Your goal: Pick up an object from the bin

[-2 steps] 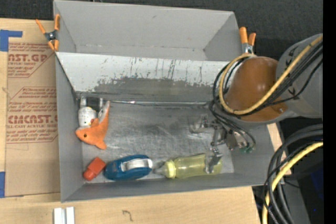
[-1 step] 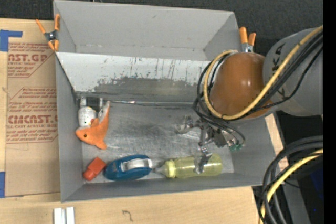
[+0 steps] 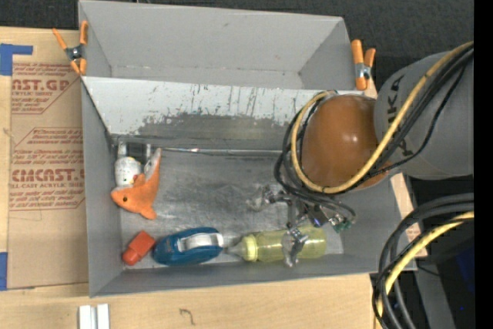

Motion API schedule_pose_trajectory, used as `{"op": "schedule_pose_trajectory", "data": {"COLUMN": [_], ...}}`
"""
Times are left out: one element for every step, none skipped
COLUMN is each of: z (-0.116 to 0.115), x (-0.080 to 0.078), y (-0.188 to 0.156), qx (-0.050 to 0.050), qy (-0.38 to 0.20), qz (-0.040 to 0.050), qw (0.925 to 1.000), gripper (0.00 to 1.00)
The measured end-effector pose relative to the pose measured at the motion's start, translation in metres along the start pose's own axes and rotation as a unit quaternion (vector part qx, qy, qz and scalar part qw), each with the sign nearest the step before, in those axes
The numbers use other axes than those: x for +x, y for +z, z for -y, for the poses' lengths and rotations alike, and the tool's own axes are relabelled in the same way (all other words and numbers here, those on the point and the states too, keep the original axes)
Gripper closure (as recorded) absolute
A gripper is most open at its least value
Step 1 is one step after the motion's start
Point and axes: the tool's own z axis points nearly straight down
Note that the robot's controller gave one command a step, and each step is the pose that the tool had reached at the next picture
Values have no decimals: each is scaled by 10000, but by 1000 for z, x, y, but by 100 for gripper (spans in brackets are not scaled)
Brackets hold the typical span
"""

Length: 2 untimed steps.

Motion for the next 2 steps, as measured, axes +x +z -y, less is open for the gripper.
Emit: {"op": "schedule_pose_trajectory", "data": {"z": [14, 18], "x": [-3, 0], "y": [38, 48], "qx": [65, 53], "qy": [-578, -480], "qz": [152, 133], "qw": [9982, 9987], "gripper": [0, 100]}}
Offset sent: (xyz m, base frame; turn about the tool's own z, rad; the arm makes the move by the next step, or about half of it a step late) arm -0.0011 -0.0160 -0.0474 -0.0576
